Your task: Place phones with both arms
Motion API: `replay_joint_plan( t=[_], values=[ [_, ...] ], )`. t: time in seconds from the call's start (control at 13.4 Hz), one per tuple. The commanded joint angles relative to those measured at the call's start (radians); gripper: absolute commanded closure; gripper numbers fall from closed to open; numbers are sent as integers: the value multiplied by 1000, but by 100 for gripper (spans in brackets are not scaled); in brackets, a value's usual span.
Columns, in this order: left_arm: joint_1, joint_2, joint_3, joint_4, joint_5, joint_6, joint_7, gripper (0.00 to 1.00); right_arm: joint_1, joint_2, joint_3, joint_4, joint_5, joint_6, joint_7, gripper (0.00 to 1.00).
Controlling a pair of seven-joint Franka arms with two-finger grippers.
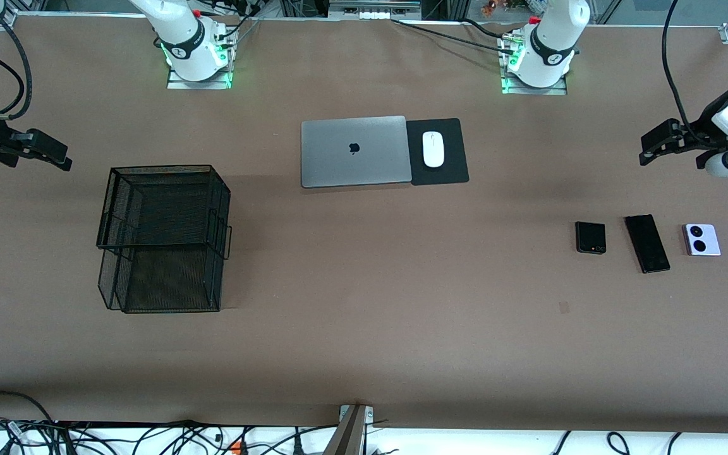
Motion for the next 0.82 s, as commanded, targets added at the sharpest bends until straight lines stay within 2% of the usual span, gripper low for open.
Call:
replay_joint_plan(
  t=[0.0,0.67,0.75],
  values=[
    [-1,14,-1,29,-6,-13,15,0,-13,3,12,10,17,1,11,0],
    [7,28,4,26,-6,-23,10,0,-13,3,12,10,17,1,11,0],
    [7,28,4,20,-5,-58,7,0,-13,3,12,10,17,1,11,0]
  ],
)
